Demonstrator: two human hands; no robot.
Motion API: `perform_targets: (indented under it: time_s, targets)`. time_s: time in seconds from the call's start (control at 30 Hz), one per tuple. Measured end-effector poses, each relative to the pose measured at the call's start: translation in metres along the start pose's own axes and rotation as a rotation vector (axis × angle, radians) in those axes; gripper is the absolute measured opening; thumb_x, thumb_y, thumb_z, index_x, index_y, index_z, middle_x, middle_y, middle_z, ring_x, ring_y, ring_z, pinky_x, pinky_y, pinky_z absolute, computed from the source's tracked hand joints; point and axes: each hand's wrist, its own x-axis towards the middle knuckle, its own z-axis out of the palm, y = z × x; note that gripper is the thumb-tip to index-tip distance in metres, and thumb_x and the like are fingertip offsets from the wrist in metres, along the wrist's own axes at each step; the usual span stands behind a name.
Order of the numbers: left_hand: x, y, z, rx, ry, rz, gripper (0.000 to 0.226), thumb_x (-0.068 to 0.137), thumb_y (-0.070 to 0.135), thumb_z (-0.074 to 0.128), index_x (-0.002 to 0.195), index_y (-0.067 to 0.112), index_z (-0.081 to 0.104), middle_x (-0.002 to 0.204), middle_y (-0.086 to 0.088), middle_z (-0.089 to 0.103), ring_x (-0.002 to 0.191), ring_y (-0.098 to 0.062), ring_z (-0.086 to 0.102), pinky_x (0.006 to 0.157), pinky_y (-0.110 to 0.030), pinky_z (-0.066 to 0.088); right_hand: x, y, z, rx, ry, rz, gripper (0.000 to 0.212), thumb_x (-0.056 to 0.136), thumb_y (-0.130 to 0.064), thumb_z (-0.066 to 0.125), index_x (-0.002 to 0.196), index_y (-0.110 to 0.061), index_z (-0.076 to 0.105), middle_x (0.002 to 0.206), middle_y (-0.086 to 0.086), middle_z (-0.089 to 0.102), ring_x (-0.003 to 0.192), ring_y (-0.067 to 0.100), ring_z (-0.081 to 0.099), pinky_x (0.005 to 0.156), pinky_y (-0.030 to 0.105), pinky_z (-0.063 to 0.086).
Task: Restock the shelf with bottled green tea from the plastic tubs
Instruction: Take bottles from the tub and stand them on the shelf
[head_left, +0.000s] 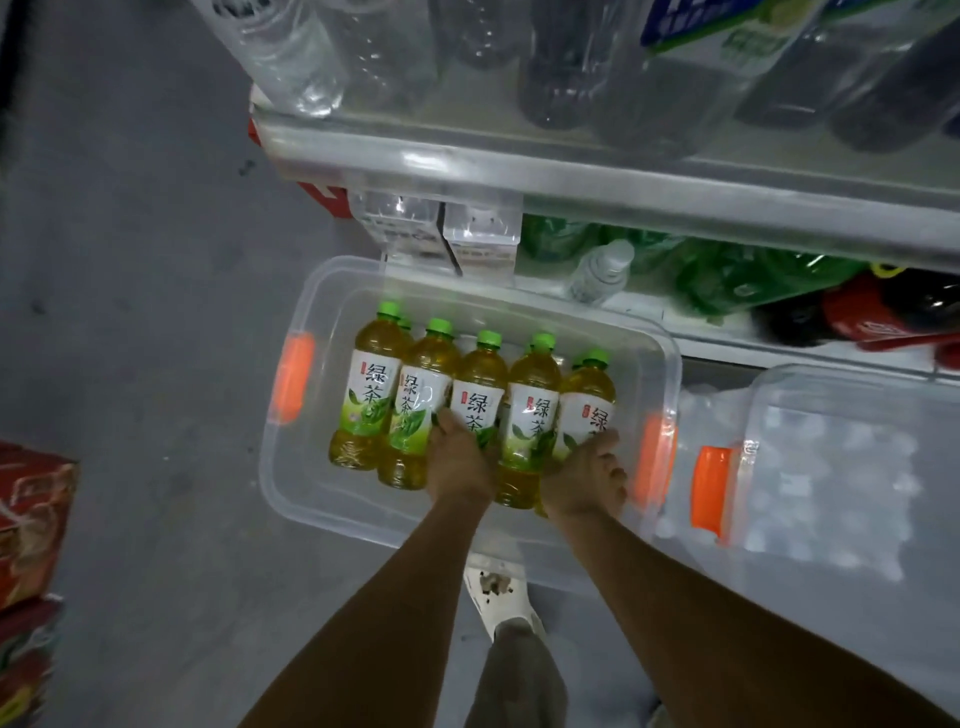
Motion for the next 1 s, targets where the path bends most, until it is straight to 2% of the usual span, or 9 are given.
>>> perform_targets:
  time_s: [0.2, 0.37, 0.43, 0.5, 0.57, 0.67, 0.83, 0.9, 1.0]
  targets:
    - [0.008, -0.002, 0.001, 0.089, 0.013, 0.056, 0.072, 0.092, 0.036, 0.069, 0.14, 0.002, 0.028, 0.125, -0.017, 0.06, 0.112, -0.033, 0.063, 0.088, -0.041, 0.056, 0.021, 0.009, -0.006, 0.242, -0.164, 0.043, 0.071, 0.086, -0.026, 0.072, 0.135, -0.012, 0.022, 0.132, 0.018, 0.052, 0.119, 0.038, 0.055, 0.1, 0.049, 0.049]
    - [0.001, -0.001, -0.019, -0.013, -0.111, 0.026, 0.076, 0.075, 0.051, 0.08, 0.126, 0.006, 0.046, 0.112, -0.009, 0.063, 0.108, -0.029, 0.065, 0.084, -0.039, 0.057, 0.0, 0.005, -0.026, 0.419, -0.199, 0.174, 0.083, 0.074, -0.031, 0.084, 0.134, -0.005, 0.034, 0.127, 0.015, 0.054, 0.119, 0.034, 0.055, 0.1, 0.04, 0.048]
    - [-0.011, 0.005, -0.034, -0.088, -0.194, -0.004, 0.06, 0.073, 0.055, 0.077, 0.106, 0.009, 0.058, 0.1, -0.003, 0.064, 0.099, -0.024, 0.066, 0.084, -0.036, 0.058, -0.017, 0.007, -0.042, 0.441, -0.256, 0.174, 0.054, 0.076, -0.025, 0.082, 0.118, -0.008, 0.051, 0.119, 0.012, 0.061, 0.113, 0.03, 0.059, 0.089, 0.032, 0.05]
    - [-0.032, 0.012, -0.053, -0.193, -0.254, -0.044, 0.037, 0.083, 0.038, 0.077, 0.105, 0.012, 0.061, 0.101, -0.002, 0.064, 0.097, -0.022, 0.063, 0.088, -0.034, 0.055, -0.035, 0.013, -0.058, 0.459, -0.308, 0.145, 0.027, 0.078, -0.018, 0.079, 0.093, -0.016, 0.056, 0.103, 0.008, 0.065, 0.101, 0.027, 0.062, 0.083, 0.03, 0.05]
    - [-0.055, 0.015, -0.068, -0.284, -0.261, -0.064, 0.028, 0.082, 0.025, 0.078, 0.102, 0.01, 0.064, 0.103, -0.003, 0.069, 0.096, -0.021, 0.065, 0.088, -0.033, 0.056, -0.055, 0.019, -0.073, 0.474, -0.348, 0.09, 0.025, 0.077, -0.019, 0.079, 0.079, -0.018, 0.054, 0.09, 0.004, 0.065, 0.094, 0.025, 0.062, 0.083, 0.032, 0.053]
    - [-0.103, 0.026, -0.091, -0.406, -0.213, -0.02, 0.032, 0.079, 0.021, 0.079, 0.108, 0.013, 0.067, 0.104, -0.005, 0.073, 0.096, -0.022, 0.069, 0.09, -0.038, 0.058, -0.087, 0.026, -0.102, 0.473, -0.366, 0.032, 0.029, 0.07, -0.022, 0.083, 0.092, -0.013, 0.067, 0.094, 0.009, 0.071, 0.092, 0.026, 0.068, 0.083, 0.036, 0.058]
    - [-0.191, 0.049, -0.123, -0.506, -0.19, 0.093, 0.032, 0.081, 0.02, 0.077, 0.108, 0.021, 0.061, 0.107, -0.001, 0.071, 0.1, -0.019, 0.066, 0.088, -0.03, 0.054, -0.135, 0.044, -0.161, 0.419, -0.333, -0.168, 0.085, 0.036, -0.042, 0.089, 0.111, -0.012, 0.065, 0.098, 0.003, 0.074, 0.089, 0.017, 0.071, 0.075, 0.035, 0.061]
    - [-0.229, 0.06, -0.131, -0.534, -0.158, 0.144, 0.037, 0.082, 0.018, 0.077, 0.115, 0.02, 0.06, 0.108, 0.001, 0.07, 0.099, -0.016, 0.066, 0.084, -0.026, 0.051, -0.157, 0.057, -0.19, 0.44, -0.294, -0.225, 0.09, 0.04, -0.036, 0.089, 0.118, -0.005, 0.056, 0.103, 0.004, 0.071, 0.095, 0.019, 0.069, 0.079, 0.035, 0.06]
    - [-0.288, 0.081, -0.134, -0.567, -0.076, 0.236, 0.027, 0.082, 0.013, 0.077, 0.092, 0.028, 0.056, 0.093, 0.008, 0.069, 0.084, -0.006, 0.064, 0.07, -0.021, 0.05, -0.195, 0.085, -0.239, 0.49, -0.179, -0.275, 0.076, 0.062, -0.027, 0.089, 0.119, -0.007, 0.044, 0.11, 0.008, 0.065, 0.102, 0.025, 0.065, 0.087, 0.041, 0.056]
